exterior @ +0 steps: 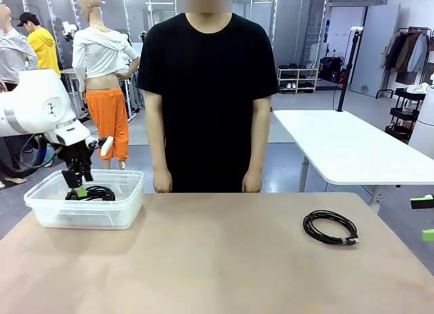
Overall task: Organize and store the cables.
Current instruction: Place the USB Extension Cable into the Organizing box.
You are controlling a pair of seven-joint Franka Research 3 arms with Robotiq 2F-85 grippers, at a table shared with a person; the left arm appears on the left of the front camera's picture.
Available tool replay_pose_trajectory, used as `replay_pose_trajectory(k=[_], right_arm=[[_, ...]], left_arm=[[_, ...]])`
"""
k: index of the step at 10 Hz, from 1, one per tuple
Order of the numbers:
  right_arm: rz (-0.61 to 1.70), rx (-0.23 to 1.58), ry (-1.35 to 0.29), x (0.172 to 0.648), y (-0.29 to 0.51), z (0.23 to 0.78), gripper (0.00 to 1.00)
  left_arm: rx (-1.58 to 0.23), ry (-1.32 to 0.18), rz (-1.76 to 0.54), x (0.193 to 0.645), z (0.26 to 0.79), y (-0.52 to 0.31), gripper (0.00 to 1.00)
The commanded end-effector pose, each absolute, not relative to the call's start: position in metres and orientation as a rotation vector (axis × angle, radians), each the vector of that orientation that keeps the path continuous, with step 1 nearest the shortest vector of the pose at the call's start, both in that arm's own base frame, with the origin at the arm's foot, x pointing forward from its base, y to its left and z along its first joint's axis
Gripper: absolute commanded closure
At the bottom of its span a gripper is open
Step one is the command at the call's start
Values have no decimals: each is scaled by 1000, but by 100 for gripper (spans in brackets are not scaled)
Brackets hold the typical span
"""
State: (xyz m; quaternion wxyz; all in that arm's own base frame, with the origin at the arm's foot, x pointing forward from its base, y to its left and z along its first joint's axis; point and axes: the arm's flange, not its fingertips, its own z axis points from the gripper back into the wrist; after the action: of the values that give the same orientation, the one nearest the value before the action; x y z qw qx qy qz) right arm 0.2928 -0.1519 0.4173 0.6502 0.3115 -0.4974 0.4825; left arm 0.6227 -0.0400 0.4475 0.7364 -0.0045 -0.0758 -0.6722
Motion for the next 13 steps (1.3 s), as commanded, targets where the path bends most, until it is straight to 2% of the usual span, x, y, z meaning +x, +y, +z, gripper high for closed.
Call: replay_pose_trajectory(k=[1, 2, 3, 4, 6, 8, 9, 10, 13], right_arm=[[1159, 564, -1116, 266, -153, 454, 0], [1128, 502, -1105, 255, -154, 483, 0], [1112, 381, -1026, 262, -159, 501, 0], [1107, 339, -944, 276, -164, 518, 0], [1157, 367, -824, 299, -155, 544, 0], [1191, 314, -679, 330, -143, 537, 0], [1205, 198, -606, 345, -130, 529, 0], [1227, 188, -561, 358, -116, 519, 0], [1283, 199, -474, 380, -83, 474, 0]], left_arm=[[-54, -218, -1294, 620, 496, -49, 15], [-155, -278, -1238, 597, 521, -49, 15], [-185, -303, -1192, 572, 540, -49, 15], [-204, -324, -1170, 546, 548, -47, 15], [-257, -381, -1131, 475, 552, -39, 15], [-265, -505, -1107, 404, 550, -46, 15], [-257, -534, -1119, 368, 545, -51, 15], [-265, -569, -1116, 344, 543, -49, 15], [-237, -603, -1189, 330, 527, -51, 15]])
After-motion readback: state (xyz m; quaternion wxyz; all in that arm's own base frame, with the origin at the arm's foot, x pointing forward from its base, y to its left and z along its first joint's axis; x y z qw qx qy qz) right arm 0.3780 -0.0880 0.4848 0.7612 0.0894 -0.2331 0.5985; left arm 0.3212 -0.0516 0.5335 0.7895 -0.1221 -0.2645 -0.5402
